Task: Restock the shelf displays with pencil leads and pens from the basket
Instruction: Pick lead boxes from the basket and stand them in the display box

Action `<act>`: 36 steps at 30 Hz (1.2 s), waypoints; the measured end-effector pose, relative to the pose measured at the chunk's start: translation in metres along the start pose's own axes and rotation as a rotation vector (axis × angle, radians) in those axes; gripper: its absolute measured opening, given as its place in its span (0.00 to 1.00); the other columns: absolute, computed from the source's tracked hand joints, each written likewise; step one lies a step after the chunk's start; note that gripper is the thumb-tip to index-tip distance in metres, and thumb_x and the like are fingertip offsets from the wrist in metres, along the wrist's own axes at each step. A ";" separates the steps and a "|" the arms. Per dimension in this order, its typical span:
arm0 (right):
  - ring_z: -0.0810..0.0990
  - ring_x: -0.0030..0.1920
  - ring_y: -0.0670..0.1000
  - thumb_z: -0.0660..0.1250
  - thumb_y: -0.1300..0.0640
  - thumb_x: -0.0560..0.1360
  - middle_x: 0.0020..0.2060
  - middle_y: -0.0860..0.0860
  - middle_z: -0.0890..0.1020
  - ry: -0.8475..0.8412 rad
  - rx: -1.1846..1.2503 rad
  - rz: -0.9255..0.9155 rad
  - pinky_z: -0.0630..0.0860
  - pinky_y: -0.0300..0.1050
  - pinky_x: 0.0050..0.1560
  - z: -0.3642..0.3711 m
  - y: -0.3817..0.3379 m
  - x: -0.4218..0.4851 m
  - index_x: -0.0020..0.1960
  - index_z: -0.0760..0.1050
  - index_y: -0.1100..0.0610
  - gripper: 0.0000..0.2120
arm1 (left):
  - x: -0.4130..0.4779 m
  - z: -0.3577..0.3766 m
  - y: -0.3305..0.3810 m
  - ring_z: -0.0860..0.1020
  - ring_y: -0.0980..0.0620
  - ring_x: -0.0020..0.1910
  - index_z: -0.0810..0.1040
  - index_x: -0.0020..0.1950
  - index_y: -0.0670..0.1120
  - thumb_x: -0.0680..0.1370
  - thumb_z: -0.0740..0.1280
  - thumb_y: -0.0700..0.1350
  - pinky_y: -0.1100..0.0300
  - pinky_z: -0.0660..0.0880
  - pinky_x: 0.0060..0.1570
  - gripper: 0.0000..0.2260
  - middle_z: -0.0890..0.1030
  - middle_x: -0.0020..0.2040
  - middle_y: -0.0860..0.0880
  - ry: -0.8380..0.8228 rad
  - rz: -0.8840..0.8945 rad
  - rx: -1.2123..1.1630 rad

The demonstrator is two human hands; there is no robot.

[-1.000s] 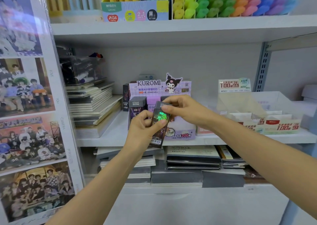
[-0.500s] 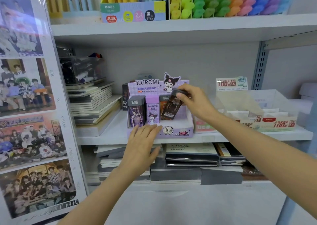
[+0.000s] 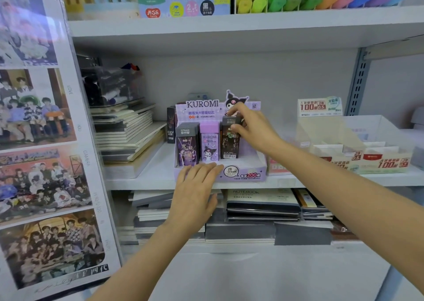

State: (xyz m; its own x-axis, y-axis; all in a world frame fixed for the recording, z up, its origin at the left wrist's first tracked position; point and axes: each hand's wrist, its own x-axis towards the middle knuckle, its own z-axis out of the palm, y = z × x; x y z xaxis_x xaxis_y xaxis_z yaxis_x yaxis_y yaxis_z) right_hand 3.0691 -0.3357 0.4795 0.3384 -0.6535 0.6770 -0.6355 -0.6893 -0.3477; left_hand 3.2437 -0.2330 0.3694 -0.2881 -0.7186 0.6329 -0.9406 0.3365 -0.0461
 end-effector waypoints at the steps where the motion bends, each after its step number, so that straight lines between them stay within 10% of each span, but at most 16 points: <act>1: 0.73 0.38 0.35 0.68 0.62 0.77 0.42 0.43 0.76 0.026 -0.005 -0.003 0.69 0.30 0.42 0.003 0.001 -0.002 0.57 0.74 0.55 0.10 | 0.000 0.001 0.000 0.69 0.48 0.69 0.69 0.72 0.50 0.74 0.69 0.45 0.48 0.61 0.70 0.26 0.72 0.69 0.52 0.007 0.001 -0.003; 9: 0.71 0.60 0.51 0.67 0.60 0.77 0.59 0.53 0.72 0.091 -0.105 -0.078 0.72 0.46 0.60 0.007 -0.007 -0.028 0.66 0.74 0.57 0.17 | -0.005 0.000 0.006 0.64 0.46 0.74 0.69 0.73 0.46 0.75 0.69 0.42 0.46 0.54 0.75 0.26 0.69 0.73 0.48 0.066 -0.037 -0.139; 14: 0.76 0.40 0.45 0.64 0.61 0.78 0.43 0.48 0.80 0.082 0.197 -0.255 0.72 0.35 0.40 0.023 -0.024 -0.116 0.50 0.80 0.58 0.06 | -0.054 0.025 0.016 0.73 0.45 0.61 0.78 0.61 0.44 0.72 0.67 0.34 0.52 0.67 0.61 0.18 0.76 0.62 0.47 0.333 -0.124 -0.234; 19: 0.76 0.31 0.42 0.66 0.58 0.78 0.34 0.40 0.78 -0.416 0.344 0.047 0.75 0.41 0.35 0.103 0.008 -0.242 0.48 0.81 0.56 0.05 | -0.148 0.100 0.036 0.74 0.56 0.39 0.77 0.52 0.50 0.77 0.67 0.41 0.60 0.69 0.39 0.06 0.76 0.44 0.56 -0.224 -0.370 -0.455; 25: 0.82 0.45 0.51 0.67 0.56 0.78 0.46 0.52 0.84 -0.919 0.237 0.368 0.78 0.50 0.49 0.186 0.070 -0.378 0.53 0.81 0.56 0.07 | -0.275 0.176 0.069 0.78 0.52 0.49 0.80 0.54 0.53 0.79 0.64 0.50 0.60 0.72 0.48 0.07 0.79 0.50 0.52 -0.897 -0.543 -0.417; 31: 0.77 0.56 0.54 0.65 0.58 0.78 0.64 0.53 0.71 -1.131 0.044 0.446 0.71 0.45 0.51 0.230 0.101 -0.473 0.66 0.71 0.55 0.17 | -0.335 0.215 0.099 0.72 0.47 0.59 0.70 0.69 0.57 0.77 0.65 0.60 0.56 0.72 0.50 0.22 0.68 0.58 0.48 -1.087 -0.631 -0.298; 36: 0.77 0.50 0.48 0.69 0.58 0.76 0.63 0.52 0.71 -1.057 0.126 0.574 0.65 0.31 0.45 0.241 0.118 -0.494 0.66 0.71 0.53 0.20 | -0.331 0.232 0.102 0.73 0.48 0.56 0.77 0.59 0.49 0.73 0.72 0.55 0.58 0.72 0.48 0.18 0.68 0.56 0.48 -0.996 -0.803 -0.398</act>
State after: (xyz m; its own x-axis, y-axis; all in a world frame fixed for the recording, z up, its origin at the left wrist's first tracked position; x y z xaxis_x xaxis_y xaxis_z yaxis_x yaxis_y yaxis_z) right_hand 2.9939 -0.1697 -0.0522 0.4667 -0.7668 -0.4408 -0.8272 -0.2021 -0.5243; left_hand 3.2018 -0.1019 -0.0241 0.1481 -0.8762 -0.4586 -0.8430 -0.3543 0.4047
